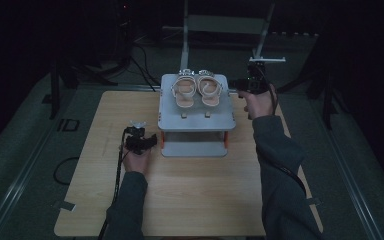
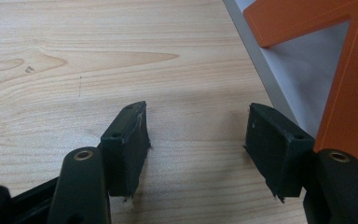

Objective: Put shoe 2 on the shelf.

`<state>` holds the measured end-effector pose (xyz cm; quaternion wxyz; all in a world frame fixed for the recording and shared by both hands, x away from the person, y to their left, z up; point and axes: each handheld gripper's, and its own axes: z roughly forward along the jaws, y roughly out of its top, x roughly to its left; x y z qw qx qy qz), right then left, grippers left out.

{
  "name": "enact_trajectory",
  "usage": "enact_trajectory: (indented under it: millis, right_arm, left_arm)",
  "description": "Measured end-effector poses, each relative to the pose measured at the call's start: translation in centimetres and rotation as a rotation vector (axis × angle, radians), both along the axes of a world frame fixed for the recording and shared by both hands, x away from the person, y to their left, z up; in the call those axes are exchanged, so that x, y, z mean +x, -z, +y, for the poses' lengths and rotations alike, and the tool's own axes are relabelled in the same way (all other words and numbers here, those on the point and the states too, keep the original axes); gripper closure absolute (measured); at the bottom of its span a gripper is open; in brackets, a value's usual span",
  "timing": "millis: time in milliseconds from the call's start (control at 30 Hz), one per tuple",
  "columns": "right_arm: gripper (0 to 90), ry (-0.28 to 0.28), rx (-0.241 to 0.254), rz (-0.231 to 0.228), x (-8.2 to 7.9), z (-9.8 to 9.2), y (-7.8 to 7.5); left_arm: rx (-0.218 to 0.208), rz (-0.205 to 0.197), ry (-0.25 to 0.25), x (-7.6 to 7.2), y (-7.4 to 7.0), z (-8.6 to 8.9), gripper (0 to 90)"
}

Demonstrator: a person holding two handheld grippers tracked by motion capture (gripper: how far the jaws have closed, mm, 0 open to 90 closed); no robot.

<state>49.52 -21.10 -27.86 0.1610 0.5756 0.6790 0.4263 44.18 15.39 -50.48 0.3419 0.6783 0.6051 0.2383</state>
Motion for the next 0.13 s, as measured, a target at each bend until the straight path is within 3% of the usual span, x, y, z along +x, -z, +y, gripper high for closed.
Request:
enact_trajectory:
  millis: [133]
  right_arm:
    - [59.0, 0.008, 0.000, -0.013, -0.80, -1.19, 1.27]
  left_arm:
    - [0.001, 0.000, 0.000, 0.00, 0.00, -0.01, 39.3]
